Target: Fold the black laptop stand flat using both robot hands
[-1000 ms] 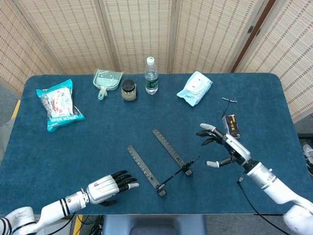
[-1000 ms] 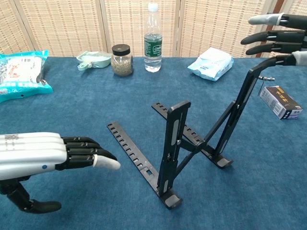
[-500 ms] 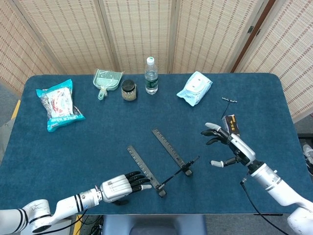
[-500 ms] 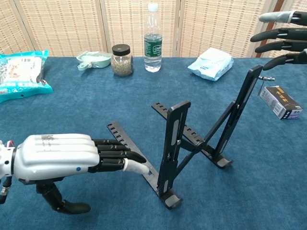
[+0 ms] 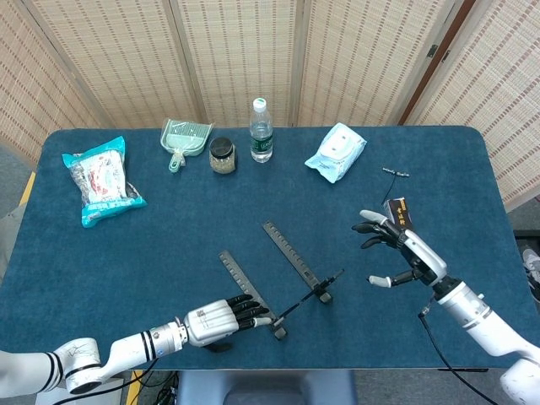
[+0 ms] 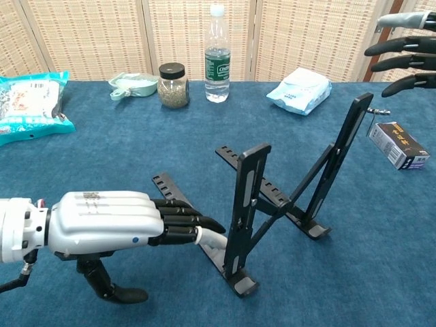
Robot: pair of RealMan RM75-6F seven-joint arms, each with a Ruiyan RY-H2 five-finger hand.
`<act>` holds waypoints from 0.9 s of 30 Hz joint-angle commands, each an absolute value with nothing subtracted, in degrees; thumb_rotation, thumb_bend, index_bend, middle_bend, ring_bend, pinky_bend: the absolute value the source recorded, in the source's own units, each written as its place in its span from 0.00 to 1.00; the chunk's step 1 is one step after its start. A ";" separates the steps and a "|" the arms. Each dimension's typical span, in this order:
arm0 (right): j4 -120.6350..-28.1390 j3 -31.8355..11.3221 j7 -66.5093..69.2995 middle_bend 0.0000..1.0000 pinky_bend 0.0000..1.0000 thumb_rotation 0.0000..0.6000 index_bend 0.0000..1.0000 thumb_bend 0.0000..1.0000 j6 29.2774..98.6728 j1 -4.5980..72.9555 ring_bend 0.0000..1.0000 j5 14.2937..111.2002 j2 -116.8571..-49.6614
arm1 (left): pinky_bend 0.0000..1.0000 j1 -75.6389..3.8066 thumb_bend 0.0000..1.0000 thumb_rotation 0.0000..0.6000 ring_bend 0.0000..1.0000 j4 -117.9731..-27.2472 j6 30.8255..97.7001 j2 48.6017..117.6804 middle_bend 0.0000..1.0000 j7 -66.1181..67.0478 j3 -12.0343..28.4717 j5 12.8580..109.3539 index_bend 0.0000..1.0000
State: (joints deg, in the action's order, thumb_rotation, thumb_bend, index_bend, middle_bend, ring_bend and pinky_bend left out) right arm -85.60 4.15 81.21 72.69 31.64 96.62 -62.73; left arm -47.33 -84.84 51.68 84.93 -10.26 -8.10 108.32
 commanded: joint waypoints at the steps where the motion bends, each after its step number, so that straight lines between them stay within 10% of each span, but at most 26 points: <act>1: -85.53 4.13 81.34 0.23 0.31 1.00 0.13 0.04 72.74 31.55 0.19 96.70 -62.73 | 0.00 -47.84 0.33 1.00 0.00 -85.02 51.61 85.22 0.01 -10.37 -8.23 108.19 0.04; 27: -85.83 3.28 79.05 0.23 0.31 1.00 0.13 0.04 72.70 30.66 0.19 96.56 -62.19 | 0.00 -48.87 0.33 1.00 0.00 -85.60 54.05 84.25 0.01 -9.03 -9.71 105.64 0.04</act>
